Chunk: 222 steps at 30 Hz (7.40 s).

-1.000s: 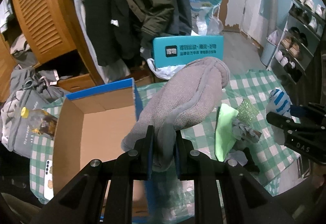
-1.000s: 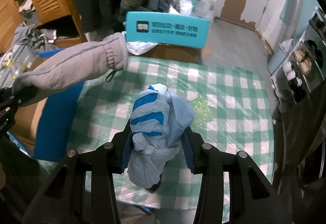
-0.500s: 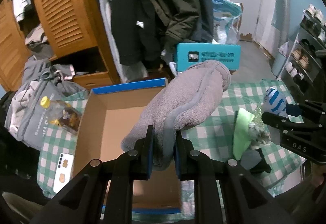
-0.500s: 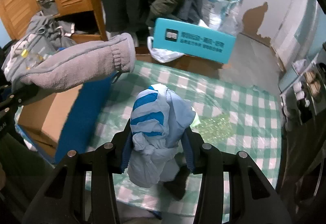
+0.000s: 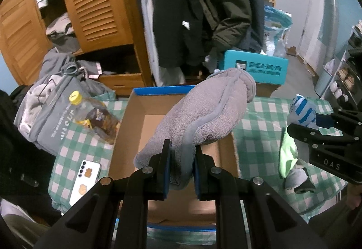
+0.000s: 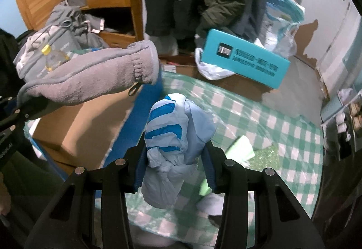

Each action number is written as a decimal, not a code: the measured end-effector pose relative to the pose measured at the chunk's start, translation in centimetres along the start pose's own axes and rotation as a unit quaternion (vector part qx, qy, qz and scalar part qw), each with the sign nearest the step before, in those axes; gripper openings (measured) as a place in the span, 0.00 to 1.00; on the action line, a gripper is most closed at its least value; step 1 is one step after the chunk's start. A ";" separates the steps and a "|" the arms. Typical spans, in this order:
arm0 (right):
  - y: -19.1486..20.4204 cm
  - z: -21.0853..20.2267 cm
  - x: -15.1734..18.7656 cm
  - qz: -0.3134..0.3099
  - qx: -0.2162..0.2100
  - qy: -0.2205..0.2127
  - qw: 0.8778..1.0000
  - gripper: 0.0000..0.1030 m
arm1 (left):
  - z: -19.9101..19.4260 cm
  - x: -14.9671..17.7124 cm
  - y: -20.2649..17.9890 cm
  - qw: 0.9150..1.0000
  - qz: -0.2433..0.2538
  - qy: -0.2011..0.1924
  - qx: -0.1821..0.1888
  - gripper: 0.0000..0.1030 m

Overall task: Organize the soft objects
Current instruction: 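Lift and carry the grey mitten and striped sock over the cardboard box, then lower both items into the box and open both grippers, then move both tools back toward the green foam and grey cloth bundle, then grasp the grey cloth bundle with the right gripper while the left gripper grasps the green foam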

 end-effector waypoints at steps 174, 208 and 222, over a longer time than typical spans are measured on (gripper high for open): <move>-16.7 8.7 14.0 0.130 0.059 0.170 0.975 0.20 | 14.9 7.2 -22.1 0.966 0.096 0.195 0.142 0.84; -21.9 3.7 15.0 0.217 0.069 0.119 0.966 0.20 | 18.7 10.8 -30.1 0.942 0.103 0.264 0.180 0.84; -22.0 3.9 15.0 0.219 0.070 0.119 0.966 0.20 | 18.2 11.0 -29.8 0.953 0.149 0.217 0.151 0.38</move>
Point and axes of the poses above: each gripper's, at about its wrist camera, not at the fingertips, and z roughly the way its jaws point, y to its left, x to its underside, the point moved 2 cm from there along z, roughly the way its jaws point, and after that the axes turned 15 degrees about -y, right-handed, at the moved point
